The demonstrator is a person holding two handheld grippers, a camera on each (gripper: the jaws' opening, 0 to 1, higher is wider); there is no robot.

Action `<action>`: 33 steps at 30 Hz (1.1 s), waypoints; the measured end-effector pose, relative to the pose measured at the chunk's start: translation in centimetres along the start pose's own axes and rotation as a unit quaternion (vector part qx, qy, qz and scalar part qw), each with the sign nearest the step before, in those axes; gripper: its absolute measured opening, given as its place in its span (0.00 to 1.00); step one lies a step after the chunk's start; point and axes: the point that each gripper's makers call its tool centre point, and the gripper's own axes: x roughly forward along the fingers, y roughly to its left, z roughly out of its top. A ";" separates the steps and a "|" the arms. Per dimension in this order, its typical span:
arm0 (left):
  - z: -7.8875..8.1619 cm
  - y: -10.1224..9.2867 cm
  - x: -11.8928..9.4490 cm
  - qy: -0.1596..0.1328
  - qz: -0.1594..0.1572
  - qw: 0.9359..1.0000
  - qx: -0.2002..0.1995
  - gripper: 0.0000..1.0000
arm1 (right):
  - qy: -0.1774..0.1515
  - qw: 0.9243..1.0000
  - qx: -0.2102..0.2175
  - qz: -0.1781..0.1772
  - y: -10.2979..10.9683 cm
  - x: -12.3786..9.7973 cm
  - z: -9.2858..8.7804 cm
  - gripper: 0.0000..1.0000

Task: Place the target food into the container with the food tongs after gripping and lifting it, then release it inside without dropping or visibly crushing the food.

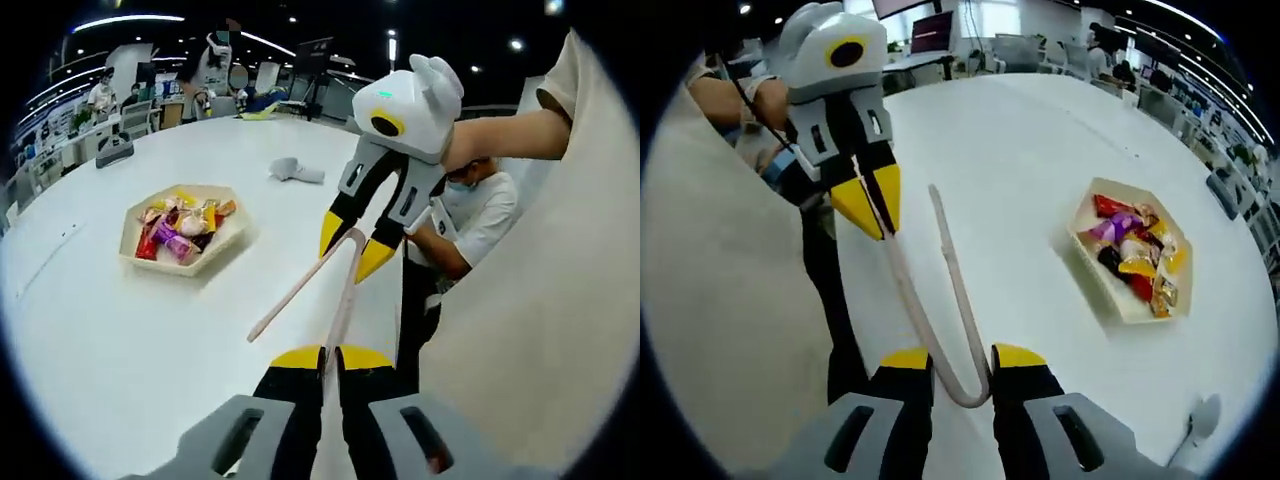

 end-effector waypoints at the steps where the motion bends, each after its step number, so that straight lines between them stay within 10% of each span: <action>1: -0.1 0.1 0.4 0.004 0.002 1.000 0.005 0.02 | 0.001 1.000 0.001 -0.002 -0.2 0.1 -0.2 0.21; 12: -1.9 1.3 3.9 0.051 0.011 0.999 0.008 0.01 | 0.039 0.999 -0.025 -0.005 -1.9 1.6 -1.5 0.21; 33: -2.1 2.5 4.8 0.047 0.040 0.998 -0.029 0.09 | 0.058 0.997 -0.020 -0.041 -4.0 2.5 -3.1 0.22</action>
